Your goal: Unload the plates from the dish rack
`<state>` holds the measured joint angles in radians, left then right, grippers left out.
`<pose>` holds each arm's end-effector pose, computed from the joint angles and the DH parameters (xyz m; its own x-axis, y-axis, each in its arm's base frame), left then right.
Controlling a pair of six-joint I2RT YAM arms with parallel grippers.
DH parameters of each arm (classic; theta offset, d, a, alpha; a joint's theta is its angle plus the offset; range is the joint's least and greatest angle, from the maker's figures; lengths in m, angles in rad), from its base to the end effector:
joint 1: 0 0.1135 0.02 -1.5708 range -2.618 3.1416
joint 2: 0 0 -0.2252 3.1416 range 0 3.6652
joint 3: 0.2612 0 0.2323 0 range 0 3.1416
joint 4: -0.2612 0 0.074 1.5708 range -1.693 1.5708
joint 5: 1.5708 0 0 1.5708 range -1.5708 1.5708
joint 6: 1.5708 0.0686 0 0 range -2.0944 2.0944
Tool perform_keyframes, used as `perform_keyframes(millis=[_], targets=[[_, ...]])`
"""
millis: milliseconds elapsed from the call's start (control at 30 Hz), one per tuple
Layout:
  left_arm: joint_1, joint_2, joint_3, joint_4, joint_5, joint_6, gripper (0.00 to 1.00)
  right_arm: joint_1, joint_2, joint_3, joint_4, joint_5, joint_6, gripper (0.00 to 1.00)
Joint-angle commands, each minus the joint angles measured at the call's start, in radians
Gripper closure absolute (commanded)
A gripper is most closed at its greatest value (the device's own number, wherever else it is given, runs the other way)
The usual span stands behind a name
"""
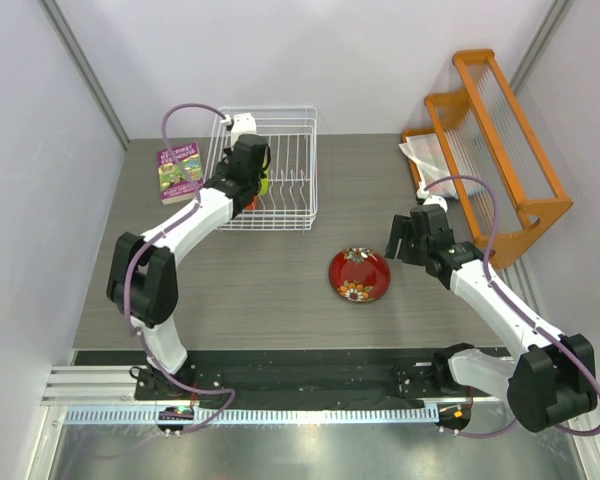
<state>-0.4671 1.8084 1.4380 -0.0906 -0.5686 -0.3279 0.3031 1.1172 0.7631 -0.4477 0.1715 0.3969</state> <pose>0.3934 -0.1570 0.2484 -0.3596 -0.1226 -0.9250 -0.1763 0.9824 -0.0617 0.2431 0.0638 0.1926 -0.7024 0.1794 -0.6888 0.0984 0.9829 0.1557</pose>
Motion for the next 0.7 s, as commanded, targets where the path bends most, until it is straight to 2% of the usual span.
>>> perform_keyframes(millis=[0, 133, 200, 333, 433, 667], targets=[[-0.011, -0.132, 0.025, -0.047, -0.007, -0.014, 1.00, 0.013, -0.042, 0.056, 0.004, 0.007, -0.009, 0.26], [-0.016, -0.239, -0.054, -0.095, 0.159, -0.120, 1.00, 0.013, -0.056, 0.090, 0.030, -0.076, -0.018, 0.26], [-0.022, -0.309, -0.108, -0.080, 0.324, -0.174, 1.00, 0.013, -0.060, 0.091, 0.084, -0.194, -0.009, 0.26], [-0.031, -0.408, -0.263, 0.017, 0.536, -0.342, 1.00, 0.013, -0.062, 0.076, 0.211, -0.353, 0.048, 0.26], [-0.038, -0.458, -0.379, 0.153, 0.662, -0.420, 1.00, 0.024, -0.057, 0.053, 0.315, -0.432, 0.105, 0.26], [-0.082, -0.486, -0.544, 0.360, 0.765, -0.582, 1.00, 0.042, -0.008, -0.011, 0.544, -0.572, 0.229, 0.25]])
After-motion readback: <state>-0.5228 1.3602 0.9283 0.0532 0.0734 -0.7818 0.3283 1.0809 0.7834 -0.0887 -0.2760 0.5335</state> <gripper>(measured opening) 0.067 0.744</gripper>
